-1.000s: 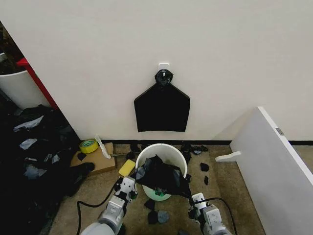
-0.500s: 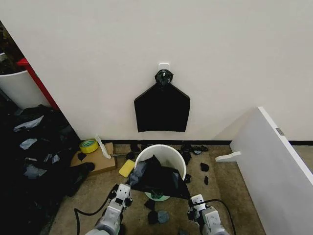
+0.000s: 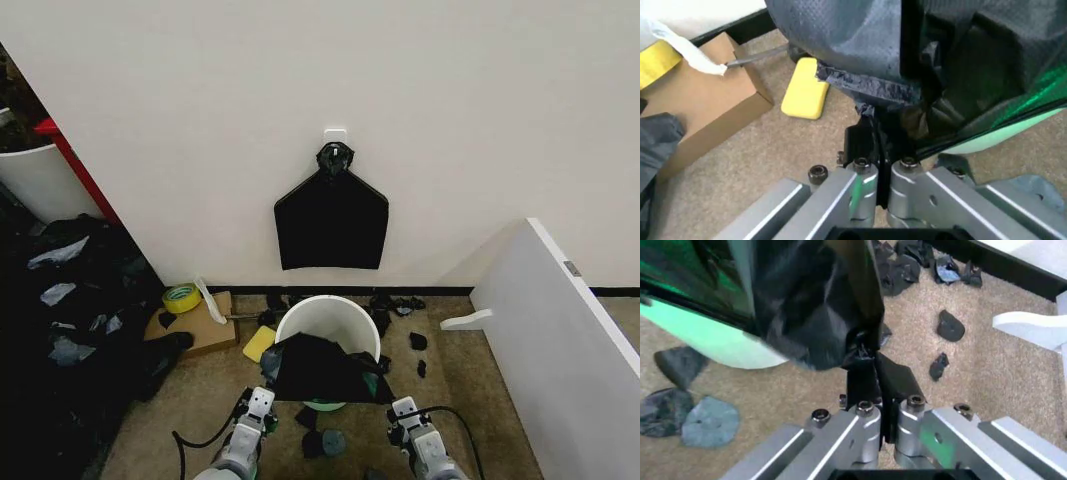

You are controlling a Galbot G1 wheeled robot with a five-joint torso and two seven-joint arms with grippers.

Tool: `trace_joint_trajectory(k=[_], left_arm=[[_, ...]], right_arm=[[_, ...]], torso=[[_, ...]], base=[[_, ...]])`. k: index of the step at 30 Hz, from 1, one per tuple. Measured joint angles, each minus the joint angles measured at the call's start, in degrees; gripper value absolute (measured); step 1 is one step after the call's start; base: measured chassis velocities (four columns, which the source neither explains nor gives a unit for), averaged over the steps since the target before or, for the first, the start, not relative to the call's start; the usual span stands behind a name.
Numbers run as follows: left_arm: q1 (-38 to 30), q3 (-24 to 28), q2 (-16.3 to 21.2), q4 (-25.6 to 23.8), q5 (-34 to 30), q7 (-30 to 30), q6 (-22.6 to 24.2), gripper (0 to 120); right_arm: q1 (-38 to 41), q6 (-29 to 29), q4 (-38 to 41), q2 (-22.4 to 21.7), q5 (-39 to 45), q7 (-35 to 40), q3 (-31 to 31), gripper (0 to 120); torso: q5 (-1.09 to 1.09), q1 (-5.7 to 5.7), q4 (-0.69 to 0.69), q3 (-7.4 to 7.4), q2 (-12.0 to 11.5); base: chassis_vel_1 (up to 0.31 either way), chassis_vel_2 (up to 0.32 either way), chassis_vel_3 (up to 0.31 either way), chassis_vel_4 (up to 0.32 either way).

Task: Place the garbage bag over the trash bin.

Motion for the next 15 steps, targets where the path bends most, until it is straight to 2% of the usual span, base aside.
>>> trace_joint_trajectory(k=[8, 14, 15], left_arm=[[0.0, 0.0, -0.5, 0.2, 0.7, 1.4, -1.4, 0], [1.3, -0.2, 0.3, -1.5, 1.4, 1.7, -2.2, 0], [1.5, -0.3, 0.6, -2.0, 1.4, 1.6, -2.1, 3]], right_arm=[[0.8, 3.0, -1.9, 0.4, 0.2, -2.2, 0.8, 0], [-0.7, 3.3, 0.4, -0.9, 2.1, -3.2, 1.4, 0], [-1.0, 3.2, 0.9, -1.2, 2.6, -3.3, 1.6, 4]], torso=[[0.00, 0.00, 0.00, 0.00, 0.0], [-0.01, 0.00, 0.00, 0.00, 0.0], [-0.01, 0.00, 0.00, 0.00, 0.0]], base=[[0.000, 0.000, 0.000, 0.000], [0.000, 0.000, 0.000, 0.000], [0.000, 0.000, 0.000, 0.000]])
